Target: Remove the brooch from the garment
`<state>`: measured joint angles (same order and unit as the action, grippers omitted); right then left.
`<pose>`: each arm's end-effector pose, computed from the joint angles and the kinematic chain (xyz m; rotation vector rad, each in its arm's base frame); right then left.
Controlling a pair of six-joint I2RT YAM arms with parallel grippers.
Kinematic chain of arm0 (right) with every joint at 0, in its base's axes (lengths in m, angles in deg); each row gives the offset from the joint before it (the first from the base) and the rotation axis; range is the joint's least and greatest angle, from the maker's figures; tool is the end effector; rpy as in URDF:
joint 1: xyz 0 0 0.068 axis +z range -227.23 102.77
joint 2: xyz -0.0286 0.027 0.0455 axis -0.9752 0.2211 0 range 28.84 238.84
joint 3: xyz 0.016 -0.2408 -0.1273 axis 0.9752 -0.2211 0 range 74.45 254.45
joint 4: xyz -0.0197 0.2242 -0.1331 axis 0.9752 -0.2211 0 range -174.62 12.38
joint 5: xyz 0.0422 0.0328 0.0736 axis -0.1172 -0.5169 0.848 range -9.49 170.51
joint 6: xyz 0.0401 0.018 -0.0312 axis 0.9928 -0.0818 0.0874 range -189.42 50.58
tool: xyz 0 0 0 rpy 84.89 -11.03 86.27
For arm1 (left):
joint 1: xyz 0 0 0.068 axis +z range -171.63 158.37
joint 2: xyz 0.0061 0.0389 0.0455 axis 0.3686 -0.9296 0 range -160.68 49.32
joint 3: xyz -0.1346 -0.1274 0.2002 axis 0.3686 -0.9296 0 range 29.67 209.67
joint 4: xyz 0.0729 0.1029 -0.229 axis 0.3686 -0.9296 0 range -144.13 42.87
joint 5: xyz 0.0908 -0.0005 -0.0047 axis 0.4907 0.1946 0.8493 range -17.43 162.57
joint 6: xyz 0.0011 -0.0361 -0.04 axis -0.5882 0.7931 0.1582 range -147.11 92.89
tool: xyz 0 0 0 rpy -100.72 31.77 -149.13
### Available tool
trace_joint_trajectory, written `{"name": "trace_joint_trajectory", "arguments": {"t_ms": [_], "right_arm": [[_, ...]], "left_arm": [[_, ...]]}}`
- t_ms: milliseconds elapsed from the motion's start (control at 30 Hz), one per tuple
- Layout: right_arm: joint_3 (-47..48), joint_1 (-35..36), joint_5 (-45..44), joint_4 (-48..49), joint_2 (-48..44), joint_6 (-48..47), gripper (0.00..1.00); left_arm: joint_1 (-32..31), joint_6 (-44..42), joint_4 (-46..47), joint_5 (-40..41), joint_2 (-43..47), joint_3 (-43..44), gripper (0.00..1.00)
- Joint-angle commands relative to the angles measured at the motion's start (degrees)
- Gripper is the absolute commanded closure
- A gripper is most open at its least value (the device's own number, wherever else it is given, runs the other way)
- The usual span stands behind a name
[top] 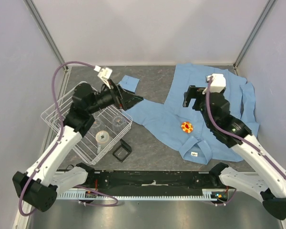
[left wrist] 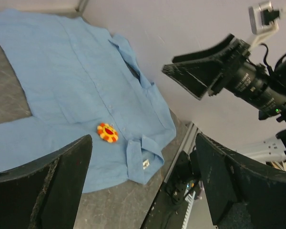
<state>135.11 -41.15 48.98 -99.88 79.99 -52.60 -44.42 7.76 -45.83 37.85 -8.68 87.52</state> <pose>0.1630 0.0956 0.3958 0.0948 1.7608 0.1773 0.2028 -0.1072 0.3988 0.3430 1.6636 -1.2393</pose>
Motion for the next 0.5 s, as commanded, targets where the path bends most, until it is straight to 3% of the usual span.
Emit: {"name": "trace_joint_trajectory", "arguments": {"t_ms": [0,167,200,467], "right_arm": [[-2.5,-0.2,0.9,-1.8,3.9,3.9,0.02],[-6.3,-0.2,4.5,-2.7,7.6,6.6,0.02],[-7.0,-0.3,4.6,-3.0,8.2,7.2,0.02],[-13.9,-5.3,6.9,-2.5,13.7,15.8,0.02]], "left_arm": [[-6.4,0.2,7.8,1.5,-5.3,-3.7,0.05],[-12.8,-2.8,11.7,4.1,-15.5,-3.7,0.10],[-14.5,-3.5,11.7,5.0,-17.6,-2.8,0.15],[-20.9,-11.6,11.7,8.5,-43.8,12.5,0.27]]}}
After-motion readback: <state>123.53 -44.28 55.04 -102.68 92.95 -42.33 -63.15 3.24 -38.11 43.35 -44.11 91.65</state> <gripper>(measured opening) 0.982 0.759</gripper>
